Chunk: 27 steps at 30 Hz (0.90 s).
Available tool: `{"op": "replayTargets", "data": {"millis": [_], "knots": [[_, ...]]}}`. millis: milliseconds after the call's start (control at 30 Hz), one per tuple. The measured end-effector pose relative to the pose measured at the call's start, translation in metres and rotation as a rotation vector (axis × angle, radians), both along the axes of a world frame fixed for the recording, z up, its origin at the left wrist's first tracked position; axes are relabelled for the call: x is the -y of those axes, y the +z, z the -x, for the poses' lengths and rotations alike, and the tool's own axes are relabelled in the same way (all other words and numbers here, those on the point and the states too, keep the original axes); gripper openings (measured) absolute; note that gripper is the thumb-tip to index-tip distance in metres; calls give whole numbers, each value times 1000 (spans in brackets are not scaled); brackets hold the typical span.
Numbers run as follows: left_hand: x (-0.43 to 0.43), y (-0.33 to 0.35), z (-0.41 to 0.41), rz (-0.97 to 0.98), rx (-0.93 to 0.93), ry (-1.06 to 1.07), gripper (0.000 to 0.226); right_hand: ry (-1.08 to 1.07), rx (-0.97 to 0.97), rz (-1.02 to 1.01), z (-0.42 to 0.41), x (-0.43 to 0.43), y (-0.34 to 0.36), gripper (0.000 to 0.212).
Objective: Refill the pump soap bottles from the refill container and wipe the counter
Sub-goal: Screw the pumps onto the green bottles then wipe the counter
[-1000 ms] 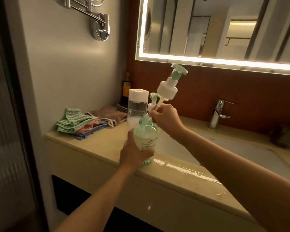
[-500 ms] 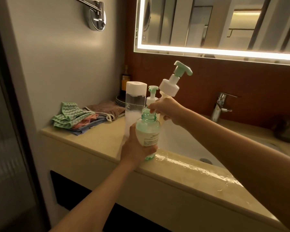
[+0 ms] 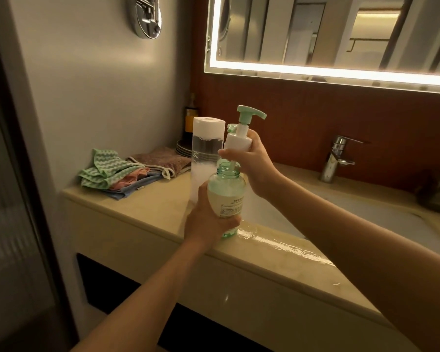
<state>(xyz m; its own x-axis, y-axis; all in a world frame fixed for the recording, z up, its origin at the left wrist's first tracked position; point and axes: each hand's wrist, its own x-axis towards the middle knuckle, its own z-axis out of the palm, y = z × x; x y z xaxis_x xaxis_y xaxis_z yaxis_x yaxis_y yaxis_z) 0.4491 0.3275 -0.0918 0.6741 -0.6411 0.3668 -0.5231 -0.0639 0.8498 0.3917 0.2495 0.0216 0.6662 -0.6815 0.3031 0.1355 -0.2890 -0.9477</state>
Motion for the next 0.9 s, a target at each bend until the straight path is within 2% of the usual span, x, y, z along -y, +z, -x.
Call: {"op": "replayTargets", "data": {"millis": [167, 333, 533, 767, 900], "knots": [[1, 0, 0, -3, 9, -3, 93, 29, -14, 102, 3, -6, -17, 45], [1, 1, 0, -12, 21, 0, 92, 2, -5, 163, 4, -7, -29, 43], [1, 0, 0, -19, 5, -9, 91, -24, -86, 291, 8, -5, -38, 51], [-1, 0, 0, -5, 24, -3, 90, 48, -17, 256, 8, -8, -30, 35], [-1, 0, 0, -5, 23, -6, 90, -88, -44, 366, 2, -10, -36, 30]]}}
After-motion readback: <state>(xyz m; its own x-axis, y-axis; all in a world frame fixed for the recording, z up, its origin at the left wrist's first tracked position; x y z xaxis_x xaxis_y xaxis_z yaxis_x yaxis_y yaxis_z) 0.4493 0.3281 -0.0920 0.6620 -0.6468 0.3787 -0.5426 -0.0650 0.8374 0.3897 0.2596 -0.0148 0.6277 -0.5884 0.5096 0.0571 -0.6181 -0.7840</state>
